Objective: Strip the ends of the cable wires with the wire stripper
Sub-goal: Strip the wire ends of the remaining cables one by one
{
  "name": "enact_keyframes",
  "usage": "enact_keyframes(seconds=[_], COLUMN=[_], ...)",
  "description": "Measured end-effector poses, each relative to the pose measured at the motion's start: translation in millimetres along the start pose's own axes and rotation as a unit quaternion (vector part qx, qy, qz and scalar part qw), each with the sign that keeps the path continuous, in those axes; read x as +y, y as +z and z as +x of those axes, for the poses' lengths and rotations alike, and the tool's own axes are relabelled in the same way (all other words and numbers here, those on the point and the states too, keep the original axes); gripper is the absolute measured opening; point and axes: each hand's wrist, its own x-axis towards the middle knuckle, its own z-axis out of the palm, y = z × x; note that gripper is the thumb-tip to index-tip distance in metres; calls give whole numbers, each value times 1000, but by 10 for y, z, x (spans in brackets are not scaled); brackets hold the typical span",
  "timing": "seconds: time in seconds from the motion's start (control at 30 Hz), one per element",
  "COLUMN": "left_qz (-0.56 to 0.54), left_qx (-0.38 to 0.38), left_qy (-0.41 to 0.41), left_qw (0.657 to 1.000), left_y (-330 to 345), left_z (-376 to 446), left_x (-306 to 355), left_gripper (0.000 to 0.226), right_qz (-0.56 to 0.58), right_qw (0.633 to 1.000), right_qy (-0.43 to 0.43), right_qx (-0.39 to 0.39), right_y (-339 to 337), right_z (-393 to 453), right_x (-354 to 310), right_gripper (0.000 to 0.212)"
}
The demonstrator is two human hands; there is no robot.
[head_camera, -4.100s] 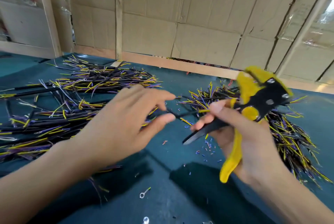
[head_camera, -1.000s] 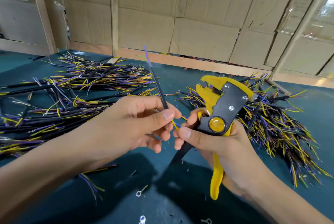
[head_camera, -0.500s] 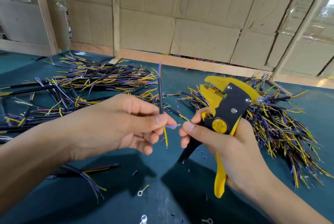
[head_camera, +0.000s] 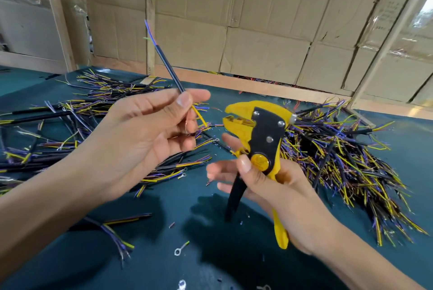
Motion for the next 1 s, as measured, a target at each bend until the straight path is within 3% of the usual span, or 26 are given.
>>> enact_keyframes(seconds=[0.33,0.47,0.87,1.0], left_qz=[-45,-62,-66,-47], left_qx=[-13,-15,40,49], left_qy=[-33,-37,-33,-29], left_qw=[998,997,996,997], left_y=[157,211,271,278], left_z=[-82,-119,-128,-128], left_x=[-142,-161,-96,-86], left_gripper=[29,28,29,28], right_qz=[68,79,69,62], right_qw=[994,992,992,995], right_qy=[44,35,13,17], right_qx=[-75,-94,-103,-75], right_y=[-9,-17,-20,20], right_z=[-17,-20,-1,8], right_x=[23,58,53,46], right_gripper=[56,49,39,32])
